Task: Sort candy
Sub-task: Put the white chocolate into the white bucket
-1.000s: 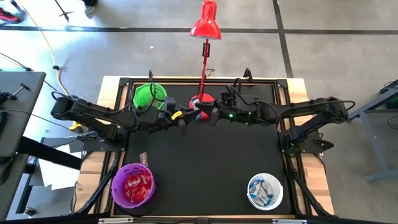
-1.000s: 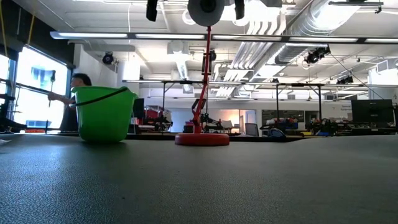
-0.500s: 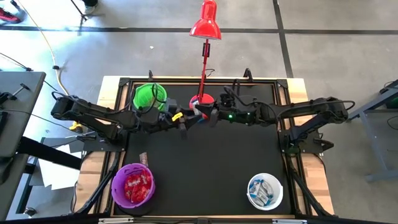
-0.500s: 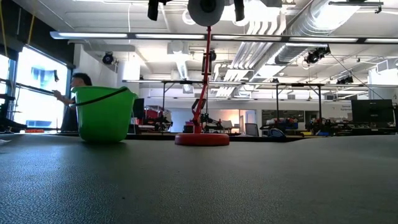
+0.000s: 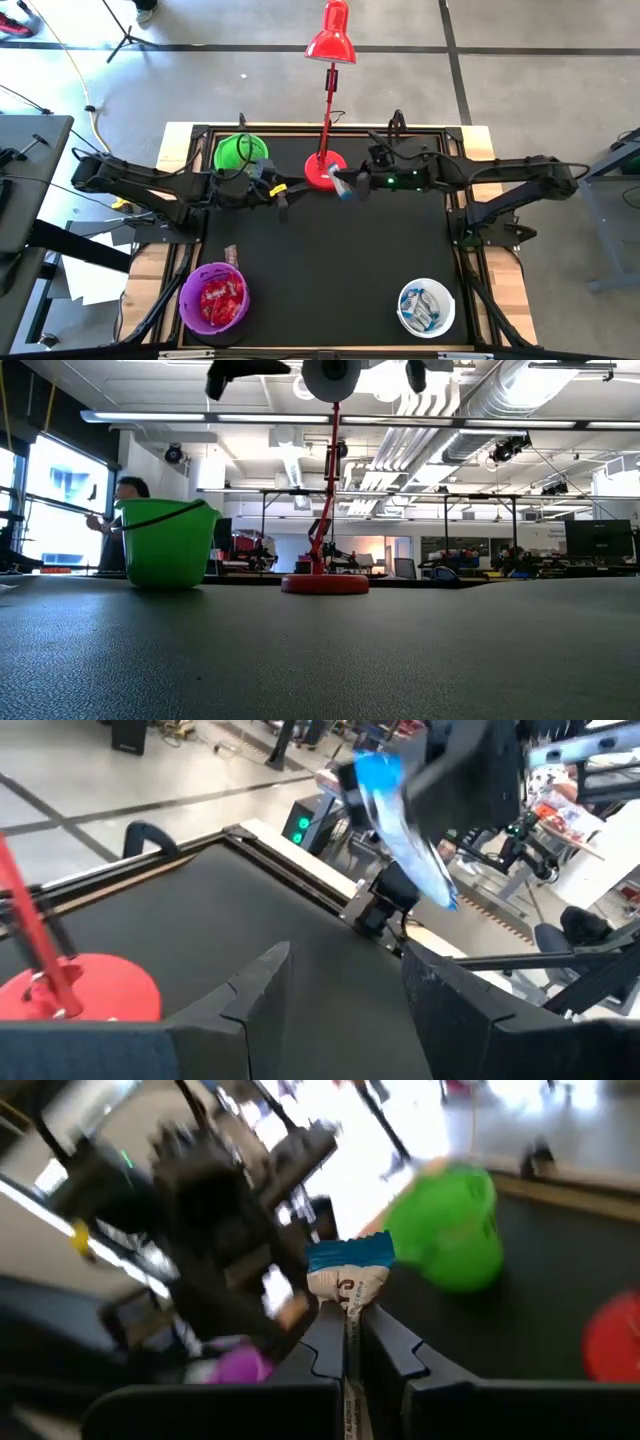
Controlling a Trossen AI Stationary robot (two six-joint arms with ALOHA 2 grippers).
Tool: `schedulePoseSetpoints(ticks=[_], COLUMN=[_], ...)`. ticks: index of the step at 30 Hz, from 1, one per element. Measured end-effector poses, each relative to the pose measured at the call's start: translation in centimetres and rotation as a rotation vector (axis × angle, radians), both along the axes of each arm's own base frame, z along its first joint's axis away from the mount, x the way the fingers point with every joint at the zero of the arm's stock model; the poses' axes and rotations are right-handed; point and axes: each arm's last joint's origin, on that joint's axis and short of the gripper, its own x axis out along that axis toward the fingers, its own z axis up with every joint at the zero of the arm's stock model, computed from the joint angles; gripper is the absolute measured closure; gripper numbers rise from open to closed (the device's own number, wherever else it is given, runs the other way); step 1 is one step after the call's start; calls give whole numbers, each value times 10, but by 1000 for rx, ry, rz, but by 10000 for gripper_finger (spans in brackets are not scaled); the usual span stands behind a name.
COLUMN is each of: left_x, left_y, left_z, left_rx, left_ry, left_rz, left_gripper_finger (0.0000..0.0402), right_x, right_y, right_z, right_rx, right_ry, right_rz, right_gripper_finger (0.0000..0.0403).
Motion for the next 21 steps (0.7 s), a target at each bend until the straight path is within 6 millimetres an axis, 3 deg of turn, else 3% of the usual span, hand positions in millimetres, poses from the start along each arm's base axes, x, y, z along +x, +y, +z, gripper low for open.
schedulePoseSetpoints(ticks=[6, 15, 21], left_x=[-17, -30, -31], left_y=[2, 4, 6], left_z=[2, 4, 3], left_rx=[-5, 3, 7], left_ry=[70, 113, 133], left_rz=[5, 7, 16], left_gripper_finger=[227, 227, 227], right_x=[-33, -88, -105], right_y=[19, 76, 113], right_z=[-9, -27, -40], right_rx=[220, 612, 710], right_ry=[235, 704, 943], right_rz=[118, 265, 299], right_gripper_finger=[399, 399, 399])
